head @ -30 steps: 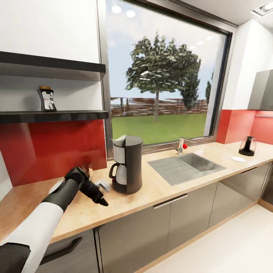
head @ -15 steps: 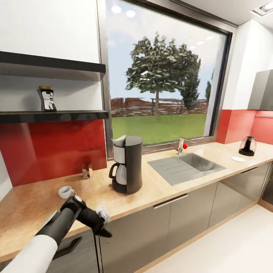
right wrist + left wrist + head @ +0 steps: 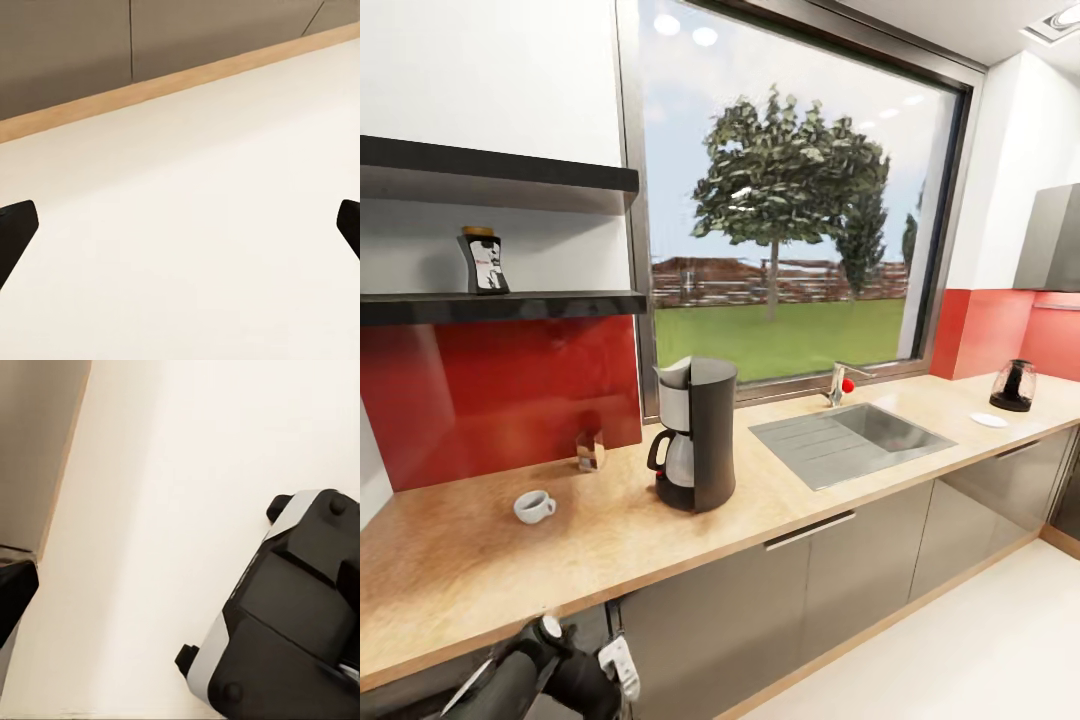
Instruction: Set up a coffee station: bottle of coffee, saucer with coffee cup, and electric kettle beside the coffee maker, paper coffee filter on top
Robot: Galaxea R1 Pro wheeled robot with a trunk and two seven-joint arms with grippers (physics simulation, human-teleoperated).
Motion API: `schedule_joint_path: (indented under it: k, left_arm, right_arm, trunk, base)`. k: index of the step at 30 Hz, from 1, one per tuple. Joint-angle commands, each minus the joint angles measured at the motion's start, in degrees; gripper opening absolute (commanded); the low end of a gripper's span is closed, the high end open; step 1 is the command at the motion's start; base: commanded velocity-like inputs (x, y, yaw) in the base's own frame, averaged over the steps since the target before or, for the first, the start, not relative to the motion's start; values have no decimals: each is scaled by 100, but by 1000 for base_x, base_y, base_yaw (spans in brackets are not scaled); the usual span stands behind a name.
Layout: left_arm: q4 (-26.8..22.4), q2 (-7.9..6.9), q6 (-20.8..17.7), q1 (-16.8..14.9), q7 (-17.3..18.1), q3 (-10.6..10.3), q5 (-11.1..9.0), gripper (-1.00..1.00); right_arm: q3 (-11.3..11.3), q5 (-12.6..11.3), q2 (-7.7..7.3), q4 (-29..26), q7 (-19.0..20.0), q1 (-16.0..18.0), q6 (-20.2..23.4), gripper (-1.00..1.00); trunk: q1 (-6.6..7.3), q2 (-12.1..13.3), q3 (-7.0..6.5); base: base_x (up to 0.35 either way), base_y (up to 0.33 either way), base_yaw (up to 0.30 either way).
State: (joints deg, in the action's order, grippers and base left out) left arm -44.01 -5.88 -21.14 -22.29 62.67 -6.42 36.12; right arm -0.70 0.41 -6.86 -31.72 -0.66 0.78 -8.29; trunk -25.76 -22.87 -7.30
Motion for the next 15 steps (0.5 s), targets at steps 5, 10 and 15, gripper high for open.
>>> schedule_joint_path:
  k: [5, 10, 15]
  left_arm:
    - [785, -1, 40, 90, -853, -11, -220, 100]
    - [1576, -5, 530, 106, -1962, -9, -681, 100]
    - [2453, -10, 929, 109, -3494, -8, -1603, 100]
  right_arm:
    - [-8, -4, 10, -8, -7, 1, -15, 100]
    - [-9, -6, 23, 13, -19, 1, -16, 100]
    - [-17, -14, 19, 5, -22, 1, -15, 100]
  trunk:
    - [-2, -5, 2]
    - [-2, -5, 2]
    - [-2, -5, 2]
  base:
    - [0, 0, 0]
    - [0, 0, 79]
    - [0, 0, 245]
